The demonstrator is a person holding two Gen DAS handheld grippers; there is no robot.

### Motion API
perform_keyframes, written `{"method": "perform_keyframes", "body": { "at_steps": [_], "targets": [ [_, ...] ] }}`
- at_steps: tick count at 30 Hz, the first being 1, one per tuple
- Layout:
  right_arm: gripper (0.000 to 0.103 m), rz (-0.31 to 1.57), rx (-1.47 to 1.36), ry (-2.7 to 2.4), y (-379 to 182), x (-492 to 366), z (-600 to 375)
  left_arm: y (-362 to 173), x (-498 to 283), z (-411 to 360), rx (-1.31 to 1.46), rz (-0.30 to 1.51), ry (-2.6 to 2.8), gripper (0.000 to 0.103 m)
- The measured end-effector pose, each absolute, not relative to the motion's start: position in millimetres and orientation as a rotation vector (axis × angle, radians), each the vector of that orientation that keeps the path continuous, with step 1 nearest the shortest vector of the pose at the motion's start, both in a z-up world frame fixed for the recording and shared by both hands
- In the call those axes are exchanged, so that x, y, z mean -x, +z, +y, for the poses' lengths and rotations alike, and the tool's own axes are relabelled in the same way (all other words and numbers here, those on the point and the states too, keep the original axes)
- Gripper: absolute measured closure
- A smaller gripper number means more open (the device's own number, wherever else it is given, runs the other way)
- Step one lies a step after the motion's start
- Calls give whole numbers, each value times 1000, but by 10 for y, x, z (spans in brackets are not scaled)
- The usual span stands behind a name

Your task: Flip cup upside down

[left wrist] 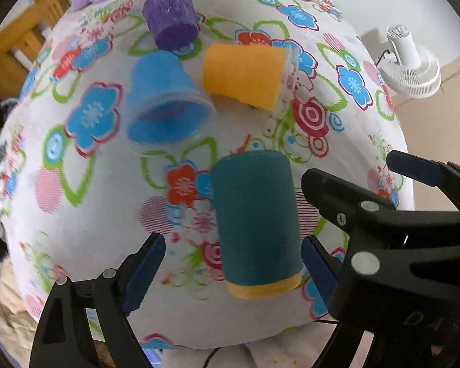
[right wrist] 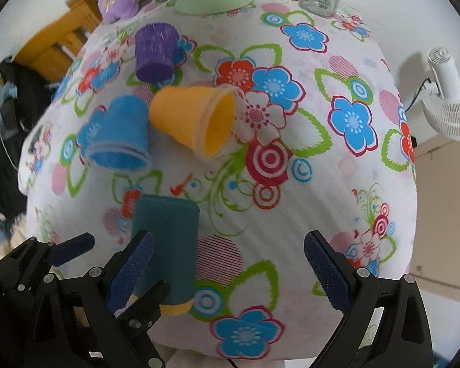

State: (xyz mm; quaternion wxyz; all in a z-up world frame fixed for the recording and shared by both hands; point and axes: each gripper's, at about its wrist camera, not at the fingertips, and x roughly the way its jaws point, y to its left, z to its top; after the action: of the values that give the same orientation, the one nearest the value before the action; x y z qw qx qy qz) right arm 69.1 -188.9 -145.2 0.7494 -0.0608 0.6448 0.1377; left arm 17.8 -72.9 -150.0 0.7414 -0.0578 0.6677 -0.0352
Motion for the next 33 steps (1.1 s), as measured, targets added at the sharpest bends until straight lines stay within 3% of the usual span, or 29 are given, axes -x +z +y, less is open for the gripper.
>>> {"method": "perform_keyframes", "body": {
  "at_steps": [12, 33],
  "targets": [
    [3, 1433, 11, 202, -1506, -561, -1631, -1413, -227, -350, -97, 1453, -129, 11],
    [3, 1564, 71, 80, -2113, -535, -1347, -1940, -344, 26, -163, 1533, -213, 11]
  ]
}}
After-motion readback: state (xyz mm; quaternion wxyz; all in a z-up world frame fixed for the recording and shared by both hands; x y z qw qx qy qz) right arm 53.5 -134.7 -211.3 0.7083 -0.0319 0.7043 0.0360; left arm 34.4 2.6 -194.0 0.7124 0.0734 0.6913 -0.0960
